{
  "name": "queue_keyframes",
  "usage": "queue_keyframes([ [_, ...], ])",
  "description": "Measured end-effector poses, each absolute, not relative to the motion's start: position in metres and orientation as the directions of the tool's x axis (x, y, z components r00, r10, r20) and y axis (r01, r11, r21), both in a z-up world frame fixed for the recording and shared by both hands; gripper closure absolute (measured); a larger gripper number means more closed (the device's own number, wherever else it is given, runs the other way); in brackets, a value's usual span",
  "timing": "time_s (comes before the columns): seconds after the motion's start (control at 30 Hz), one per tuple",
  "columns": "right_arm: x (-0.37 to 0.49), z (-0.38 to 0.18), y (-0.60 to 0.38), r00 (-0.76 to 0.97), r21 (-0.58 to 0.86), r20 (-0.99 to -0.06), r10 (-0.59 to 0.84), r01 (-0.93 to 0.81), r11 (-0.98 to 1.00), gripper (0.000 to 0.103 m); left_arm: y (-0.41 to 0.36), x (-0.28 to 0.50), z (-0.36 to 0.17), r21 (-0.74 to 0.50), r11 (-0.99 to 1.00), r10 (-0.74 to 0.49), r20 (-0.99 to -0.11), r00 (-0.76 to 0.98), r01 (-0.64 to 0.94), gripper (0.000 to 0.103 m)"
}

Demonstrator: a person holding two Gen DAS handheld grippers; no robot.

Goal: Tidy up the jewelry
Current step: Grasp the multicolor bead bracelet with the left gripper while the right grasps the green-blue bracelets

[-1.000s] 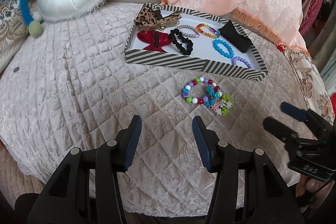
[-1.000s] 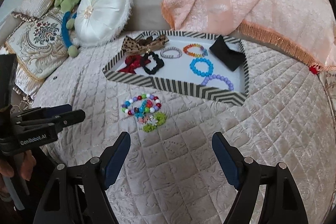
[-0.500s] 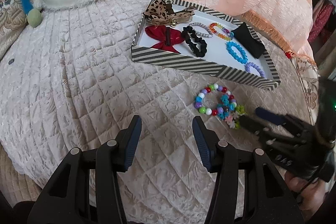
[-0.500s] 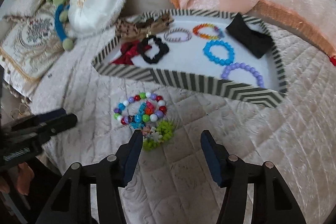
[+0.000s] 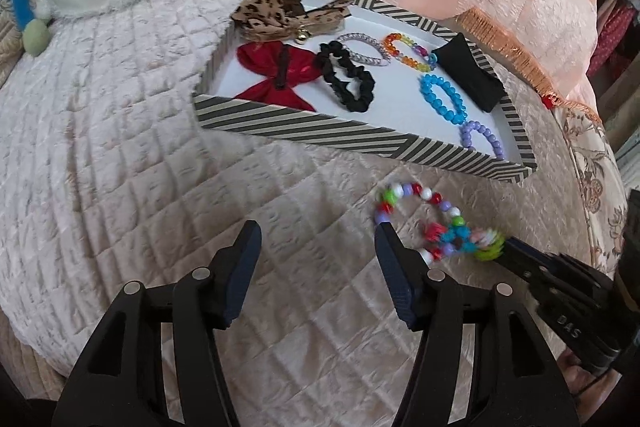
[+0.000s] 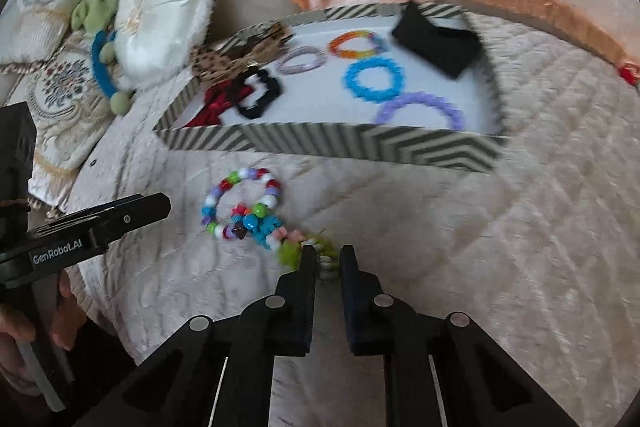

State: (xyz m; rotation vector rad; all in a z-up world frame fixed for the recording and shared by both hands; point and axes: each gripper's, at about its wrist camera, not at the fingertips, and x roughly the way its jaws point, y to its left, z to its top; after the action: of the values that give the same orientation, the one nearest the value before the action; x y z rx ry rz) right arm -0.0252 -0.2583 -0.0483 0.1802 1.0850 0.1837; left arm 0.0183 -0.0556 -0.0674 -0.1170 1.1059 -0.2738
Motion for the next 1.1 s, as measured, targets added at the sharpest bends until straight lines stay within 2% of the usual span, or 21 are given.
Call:
queue_keyframes([
  [0.17,-0.032,-0.047,-0.288,0.457,0.229,-0.867,0.199,0.012,0.973,0.092,-0.073,0.025,-0.069,-0.228,0.956,-0.286,-0.866,0.411,0.186,0.044],
  [0.4,-0.037,-0.051,-0.297,0.45,0.266,-0.863,0.229,0.019,0.964,0.092,-0.105,0.023,-0.074,-0.225,0.941,-0.31,-0.87,0.383,0.252,0.044],
  [0.67,-0.035,-0.053,-0.301,0.451,0.282,-0.86,0.237,0.033,0.959,0.092,-0.134,0.026,-0.088,-0.104,0.944,-0.227,-0.893,0.388,0.313,0.046],
  [0.73,-0.036,-0.052,-0.3,0.451,0.277,-0.861,0.234,0.03,0.96,0.092,-0.137,0.025,-0.088,-0.084,0.941,-0.222,-0.886,0.408,0.329,0.07],
  [0.77,-0.036,-0.052,-0.3,0.451,0.273,-0.862,0.231,0.029,0.962,0.092,-0.136,0.025,-0.087,-0.076,0.94,-0.218,-0.884,0.414,0.333,0.092],
  [0.8,-0.036,-0.052,-0.299,0.453,0.266,-0.863,0.225,0.029,0.963,0.092,-0.134,0.026,-0.086,-0.075,0.942,-0.214,-0.884,0.416,0.326,0.095],
  [0.9,-0.036,-0.051,-0.299,0.454,0.249,-0.867,0.207,0.033,0.968,0.092,-0.117,0.027,-0.083,-0.108,0.947,-0.232,-0.88,0.414,0.301,0.095],
  [1.1,-0.036,-0.049,-0.302,0.467,0.306,-0.848,0.25,0.046,0.951,0.091,-0.083,0.026,-0.086,-0.122,0.96,-0.221,-0.885,0.41,0.253,0.095],
])
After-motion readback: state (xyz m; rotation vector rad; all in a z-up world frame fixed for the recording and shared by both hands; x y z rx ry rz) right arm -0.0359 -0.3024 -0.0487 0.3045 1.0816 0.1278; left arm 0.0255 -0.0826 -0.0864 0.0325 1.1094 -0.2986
